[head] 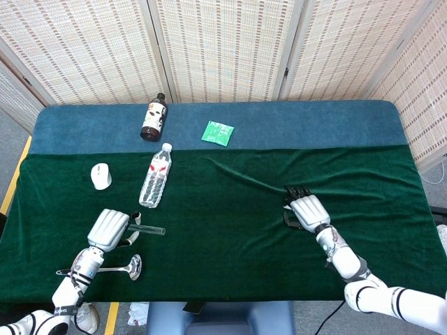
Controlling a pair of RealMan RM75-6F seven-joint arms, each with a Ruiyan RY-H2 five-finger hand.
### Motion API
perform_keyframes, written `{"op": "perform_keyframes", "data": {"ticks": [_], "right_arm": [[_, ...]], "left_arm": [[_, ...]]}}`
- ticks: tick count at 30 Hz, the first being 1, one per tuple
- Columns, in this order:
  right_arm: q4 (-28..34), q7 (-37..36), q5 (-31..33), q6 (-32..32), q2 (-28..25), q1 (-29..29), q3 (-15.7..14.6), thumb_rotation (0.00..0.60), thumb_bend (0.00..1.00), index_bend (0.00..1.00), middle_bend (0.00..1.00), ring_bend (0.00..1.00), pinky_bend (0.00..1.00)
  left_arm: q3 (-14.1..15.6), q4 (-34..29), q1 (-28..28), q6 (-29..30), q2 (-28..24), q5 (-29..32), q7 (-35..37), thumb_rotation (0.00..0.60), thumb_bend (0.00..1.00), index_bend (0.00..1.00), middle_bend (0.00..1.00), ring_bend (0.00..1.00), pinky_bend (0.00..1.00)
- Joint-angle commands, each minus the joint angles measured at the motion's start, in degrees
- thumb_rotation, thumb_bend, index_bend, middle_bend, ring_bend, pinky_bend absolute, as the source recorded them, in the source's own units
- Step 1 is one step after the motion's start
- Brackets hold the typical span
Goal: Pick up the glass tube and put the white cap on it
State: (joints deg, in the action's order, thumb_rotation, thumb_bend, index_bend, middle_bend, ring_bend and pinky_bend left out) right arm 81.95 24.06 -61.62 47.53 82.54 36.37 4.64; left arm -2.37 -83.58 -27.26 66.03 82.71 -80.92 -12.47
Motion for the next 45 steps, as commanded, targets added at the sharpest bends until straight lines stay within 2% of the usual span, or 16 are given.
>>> {"op": "perform_keyframes", "data": {"ticks": [1, 8, 17, 25, 28, 31, 34, 36, 38, 40, 42, 45], "right_arm": [[1.06, -0.30, -0.34, 1.17, -1.03, -0.78, -0.56, 0.102, 0.70, 0.28, 0.02, 0.03, 0.00], [2.10, -1.07, -0.85, 2.85, -2.80, -2.24, -1.76, 0.105, 0.70, 0.28, 0.02, 0.03, 0.00], [1.59, -2.49, -1.79, 3.61, -2.93, -2.47, -1.64, 0.102, 0.70, 0.28, 0.02, 0.04, 0.00], [6.24, -7.08, -6.19, 8.64, -6.41, -4.53, -0.68, 0.102, 0.70, 0.28, 0.03, 0.05, 0.00], [7.71, -8.89, -7.11, 9.86, -8.07, -5.16, -0.18, 0.101, 0.70, 0.27, 0.04, 0.08, 0.00], [7.89, -10.02, -7.58, 10.32, -9.61, -5.46, 0.24, 0.126, 0.70, 0.19, 0.10, 0.18, 0.01], [7.35, -9.44, -7.92, 10.69, -10.68, -5.58, 0.30, 0.144, 0.64, 0.12, 0.18, 0.31, 0.19], [6.90, -8.33, -8.08, 10.95, -10.86, -5.60, 0.16, 0.159, 0.52, 0.09, 0.26, 0.43, 0.37], [6.47, -6.96, -8.15, 10.98, -10.91, -5.56, -0.08, 0.182, 0.45, 0.08, 0.36, 0.56, 0.53], [6.16, -5.64, -8.18, 10.71, -10.99, -5.42, -0.40, 0.223, 0.44, 0.07, 0.49, 0.72, 0.65], [6.04, -4.10, -7.90, 10.02, -11.11, -5.16, -0.77, 0.291, 0.43, 0.07, 0.62, 0.86, 0.76], [4.86, -2.25, -8.38, 10.06, -10.45, -4.90, -1.12, 0.362, 0.43, 0.08, 0.71, 0.97, 0.87]], "left_arm": [[-0.01, -0.05, -0.01, -0.09, 0.04, 0.05, -0.11, 0.600, 0.46, 0.64, 0.96, 0.91, 0.84], [-0.13, -0.33, -0.19, -0.47, 0.39, 0.18, -0.83, 0.600, 0.46, 0.64, 0.96, 0.91, 0.84], [-0.29, -0.95, -0.20, -0.47, 0.33, 0.42, -1.86, 0.600, 0.46, 0.64, 0.96, 0.91, 0.84], [-0.42, -1.34, -0.14, -0.44, 0.07, 0.62, -2.17, 0.600, 0.46, 0.64, 0.96, 0.91, 0.84], [-0.48, -1.51, -0.21, -0.46, 0.07, 0.57, -2.24, 0.600, 0.46, 0.64, 0.96, 0.91, 0.84], [-0.47, -1.63, -0.22, -0.44, 0.12, 0.52, -2.28, 0.600, 0.46, 0.64, 0.96, 0.91, 0.84], [-0.43, -1.71, -0.15, -0.36, 0.16, 0.53, -2.47, 0.600, 0.46, 0.64, 0.96, 0.91, 0.84], [-0.40, -1.78, -0.09, -0.34, 0.13, 0.58, -2.56, 0.600, 0.46, 0.64, 0.96, 0.91, 0.84], [-0.42, -1.84, -0.06, -0.31, 0.06, 0.64, -2.68, 0.600, 0.46, 0.64, 0.96, 0.91, 0.84], [-0.42, -2.02, -0.02, -0.34, -0.04, 0.72, -2.60, 0.600, 0.46, 0.64, 0.96, 0.91, 0.84], [-0.41, -2.13, 0.00, -0.31, -0.15, 0.70, -2.68, 0.600, 0.46, 0.64, 0.96, 0.91, 0.84], [-0.35, -2.32, 0.06, -0.32, -0.22, 0.73, -2.84, 0.600, 0.46, 0.64, 0.96, 0.91, 0.84]]}}
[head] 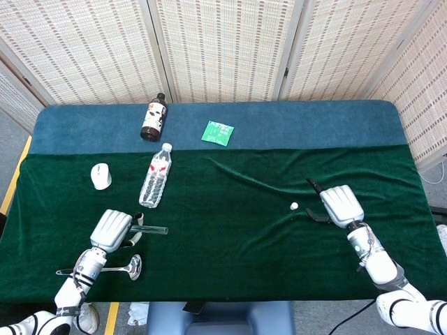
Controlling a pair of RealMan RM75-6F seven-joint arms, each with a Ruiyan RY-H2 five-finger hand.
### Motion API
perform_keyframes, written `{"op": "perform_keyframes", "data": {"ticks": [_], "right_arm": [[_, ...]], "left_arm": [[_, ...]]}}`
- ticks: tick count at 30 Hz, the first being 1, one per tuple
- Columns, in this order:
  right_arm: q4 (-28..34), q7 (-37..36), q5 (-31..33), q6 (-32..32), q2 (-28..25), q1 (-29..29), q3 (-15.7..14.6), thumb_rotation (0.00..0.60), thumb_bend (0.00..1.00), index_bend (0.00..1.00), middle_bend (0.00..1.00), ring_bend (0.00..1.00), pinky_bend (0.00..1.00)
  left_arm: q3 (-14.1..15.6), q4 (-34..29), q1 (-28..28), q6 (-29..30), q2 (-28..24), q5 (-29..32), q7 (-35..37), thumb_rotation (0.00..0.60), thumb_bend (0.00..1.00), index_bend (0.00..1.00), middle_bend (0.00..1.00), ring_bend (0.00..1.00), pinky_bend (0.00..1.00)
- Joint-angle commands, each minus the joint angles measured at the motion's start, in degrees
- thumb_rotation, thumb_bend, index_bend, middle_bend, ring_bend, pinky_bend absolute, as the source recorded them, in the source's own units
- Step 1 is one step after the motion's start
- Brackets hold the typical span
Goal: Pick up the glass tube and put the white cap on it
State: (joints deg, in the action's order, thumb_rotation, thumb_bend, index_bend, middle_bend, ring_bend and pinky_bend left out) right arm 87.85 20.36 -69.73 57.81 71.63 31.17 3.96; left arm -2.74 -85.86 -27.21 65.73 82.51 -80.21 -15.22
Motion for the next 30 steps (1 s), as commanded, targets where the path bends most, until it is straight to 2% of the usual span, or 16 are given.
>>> {"op": "perform_keyframes", "data": {"ticks": [1, 5, 10, 15, 23, 30], "right_arm": [[-1.42, 1.92, -0.26, -0.44, 0.67, 0.41, -0.56, 0.373, 0.43, 0.09, 0.74, 0.99, 0.90], [-3.74, 3.11, -0.27, -1.42, 1.60, 1.12, -0.60, 0.445, 0.43, 0.19, 0.83, 1.00, 0.99], [-5.59, 2.51, -0.79, -1.79, 2.70, 1.59, -0.28, 0.516, 0.43, 0.31, 0.91, 1.00, 1.00], [-7.45, 0.65, -0.66, -3.00, 4.09, 1.89, -0.09, 0.519, 0.43, 0.39, 0.95, 1.00, 1.00], [-8.97, -1.79, -0.28, -3.94, 6.22, 2.11, 0.42, 0.519, 0.40, 0.43, 0.97, 1.00, 1.00], [-10.14, -0.55, 1.88, -4.94, 8.37, 2.64, 1.02, 0.524, 0.39, 0.44, 0.98, 1.00, 1.00]], "left_arm": [[0.05, -0.06, 0.03, -0.01, -0.03, 0.03, -0.18, 0.600, 0.46, 0.64, 0.96, 0.91, 0.84], [0.11, -0.22, 0.13, 0.03, -0.06, 0.10, -0.40, 0.600, 0.46, 0.64, 0.96, 0.91, 0.84], [0.15, -0.54, 0.23, 0.13, -0.09, 0.13, -0.62, 0.600, 0.46, 0.64, 0.96, 0.91, 0.84], [0.33, -0.55, 0.26, -0.10, 0.06, 0.24, -1.02, 0.600, 0.46, 0.64, 0.96, 0.91, 0.84], [0.28, -0.62, 0.22, -0.49, -0.08, 0.65, -1.18, 0.600, 0.46, 0.64, 0.96, 0.91, 0.84], [0.34, -0.71, 0.15, -0.80, 0.07, 0.82, -1.37, 0.600, 0.46, 0.64, 0.96, 0.91, 0.84]]}}
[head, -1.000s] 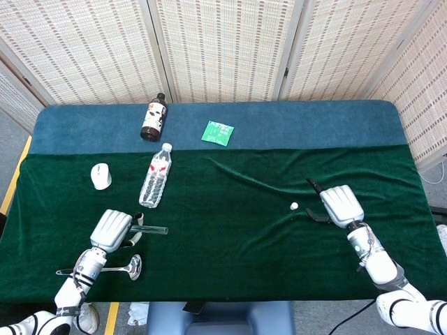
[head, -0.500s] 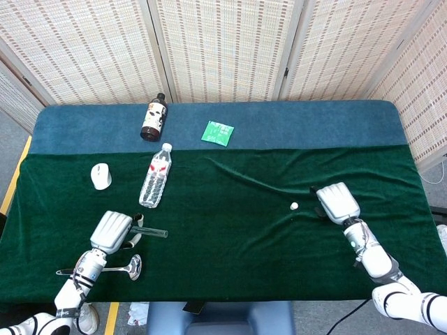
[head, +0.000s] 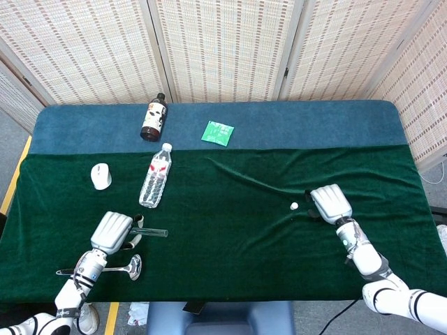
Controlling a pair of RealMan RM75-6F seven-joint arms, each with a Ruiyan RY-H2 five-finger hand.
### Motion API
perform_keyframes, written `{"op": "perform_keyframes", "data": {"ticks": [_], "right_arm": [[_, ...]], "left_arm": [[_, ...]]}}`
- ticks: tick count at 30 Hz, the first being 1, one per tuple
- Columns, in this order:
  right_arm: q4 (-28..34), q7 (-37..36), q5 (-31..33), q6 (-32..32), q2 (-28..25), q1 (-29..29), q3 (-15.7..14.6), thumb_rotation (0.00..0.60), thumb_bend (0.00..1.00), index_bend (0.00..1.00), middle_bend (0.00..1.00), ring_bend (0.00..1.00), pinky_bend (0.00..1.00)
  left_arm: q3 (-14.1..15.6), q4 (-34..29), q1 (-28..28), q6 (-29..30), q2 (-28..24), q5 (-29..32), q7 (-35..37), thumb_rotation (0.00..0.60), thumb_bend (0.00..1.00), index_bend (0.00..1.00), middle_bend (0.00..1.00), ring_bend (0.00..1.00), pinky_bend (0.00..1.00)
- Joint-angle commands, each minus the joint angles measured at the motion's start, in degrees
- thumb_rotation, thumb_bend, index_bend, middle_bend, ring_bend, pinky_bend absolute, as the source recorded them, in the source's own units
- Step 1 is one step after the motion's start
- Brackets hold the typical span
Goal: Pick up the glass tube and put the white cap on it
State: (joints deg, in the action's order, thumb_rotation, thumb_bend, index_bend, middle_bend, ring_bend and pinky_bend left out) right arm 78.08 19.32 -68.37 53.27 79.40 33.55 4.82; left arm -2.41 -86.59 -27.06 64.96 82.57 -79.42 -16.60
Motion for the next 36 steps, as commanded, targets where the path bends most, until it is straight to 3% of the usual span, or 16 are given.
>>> {"op": "perform_keyframes", "data": {"ticks": [1, 16, 36], "right_arm": [[-0.52, 0.72, 0.71, -0.50, 0.82, 0.35, 0.21, 0.525, 0.38, 0.44, 0.98, 1.00, 1.00], [-3.12, 3.32, 3.78, -2.98, 5.37, 2.74, 1.15, 0.524, 0.38, 0.43, 0.98, 1.00, 1.00], [-5.78, 5.21, 6.19, -4.20, 7.44, 4.00, 1.21, 0.524, 0.38, 0.43, 0.98, 1.00, 1.00]], "left_arm": [[0.02, 0.05, 0.00, -0.09, 0.04, 0.08, 0.01, 0.600, 0.46, 0.64, 0.96, 0.91, 0.84], [0.05, 0.94, -0.19, -0.84, 0.49, 0.52, 0.44, 0.600, 0.46, 0.64, 0.96, 0.91, 0.84], [0.24, 2.25, -0.06, -1.28, 0.94, 0.73, 1.54, 0.600, 0.46, 0.64, 0.96, 0.91, 0.84]]}}
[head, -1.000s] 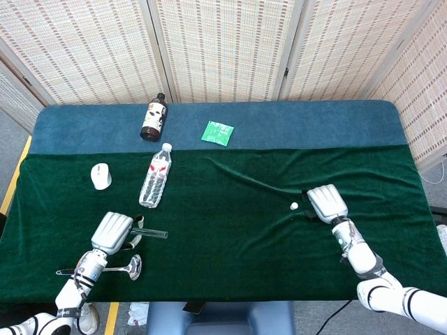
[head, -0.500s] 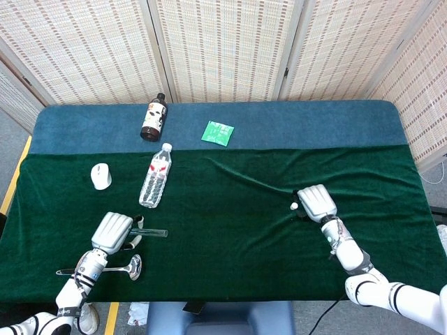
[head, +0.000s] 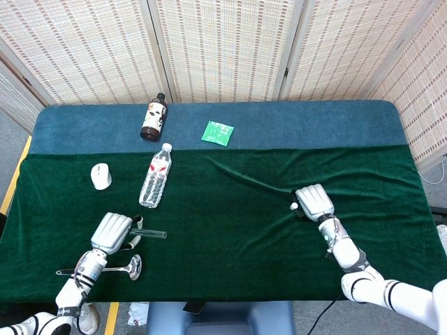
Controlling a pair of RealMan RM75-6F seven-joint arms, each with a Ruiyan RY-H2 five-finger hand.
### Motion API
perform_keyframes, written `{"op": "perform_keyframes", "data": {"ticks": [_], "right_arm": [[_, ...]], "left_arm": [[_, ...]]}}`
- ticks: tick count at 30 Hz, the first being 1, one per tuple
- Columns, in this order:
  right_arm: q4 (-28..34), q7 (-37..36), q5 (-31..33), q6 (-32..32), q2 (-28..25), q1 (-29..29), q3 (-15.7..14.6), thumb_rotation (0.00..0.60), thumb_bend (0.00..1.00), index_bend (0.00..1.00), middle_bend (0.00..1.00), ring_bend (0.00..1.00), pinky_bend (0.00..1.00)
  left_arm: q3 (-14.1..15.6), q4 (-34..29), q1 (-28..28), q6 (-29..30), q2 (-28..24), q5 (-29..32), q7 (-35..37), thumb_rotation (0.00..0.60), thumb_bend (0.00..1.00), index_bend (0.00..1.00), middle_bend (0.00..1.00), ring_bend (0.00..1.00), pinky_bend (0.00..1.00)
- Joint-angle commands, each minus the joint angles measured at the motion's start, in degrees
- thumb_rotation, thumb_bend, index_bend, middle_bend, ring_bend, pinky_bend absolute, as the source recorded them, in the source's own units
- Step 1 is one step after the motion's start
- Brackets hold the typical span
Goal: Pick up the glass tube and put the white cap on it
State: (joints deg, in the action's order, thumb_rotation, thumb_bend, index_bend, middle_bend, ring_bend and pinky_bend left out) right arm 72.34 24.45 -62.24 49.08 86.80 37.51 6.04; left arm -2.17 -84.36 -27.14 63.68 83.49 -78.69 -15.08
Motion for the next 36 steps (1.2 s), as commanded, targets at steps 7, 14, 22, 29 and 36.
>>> {"op": "perform_keyframes", "data": {"ticks": [7, 14, 22, 29, 36], "right_arm": [[-0.46, 0.19, 0.21, -0.02, 0.59, 0.43, 0.14, 0.523, 0.38, 0.43, 0.98, 1.00, 1.00], [-0.84, 0.44, 0.65, -0.16, 0.95, 0.74, 0.22, 0.525, 0.38, 0.46, 0.98, 1.00, 1.00], [-0.87, 0.74, 1.10, -0.14, 1.06, 0.83, 0.09, 0.524, 0.38, 0.47, 0.98, 1.00, 1.00], [-0.74, 1.05, 1.45, -0.13, 0.98, 1.01, 0.12, 0.525, 0.38, 0.48, 0.98, 1.00, 1.00], [-0.58, 1.67, 2.09, -0.20, 0.89, 1.15, 0.07, 0.523, 0.38, 0.49, 0.98, 1.00, 1.00]], "left_arm": [[-0.02, 0.28, 0.08, 0.07, 0.06, 0.04, 0.19, 0.600, 0.46, 0.64, 0.96, 0.91, 0.84], [0.02, 0.49, 0.12, -0.12, 0.02, 0.18, 0.34, 0.600, 0.46, 0.64, 0.96, 0.91, 0.84], [-0.01, 0.73, 0.05, -0.29, 0.14, 0.19, 0.48, 0.600, 0.46, 0.64, 0.96, 0.91, 0.84], [-0.02, 0.78, 0.06, -0.29, 0.13, 0.20, 0.52, 0.600, 0.46, 0.64, 0.96, 0.91, 0.84], [0.01, 0.90, 0.04, -0.51, 0.25, 0.37, 0.44, 0.600, 0.46, 0.64, 0.96, 0.91, 0.84]]}}
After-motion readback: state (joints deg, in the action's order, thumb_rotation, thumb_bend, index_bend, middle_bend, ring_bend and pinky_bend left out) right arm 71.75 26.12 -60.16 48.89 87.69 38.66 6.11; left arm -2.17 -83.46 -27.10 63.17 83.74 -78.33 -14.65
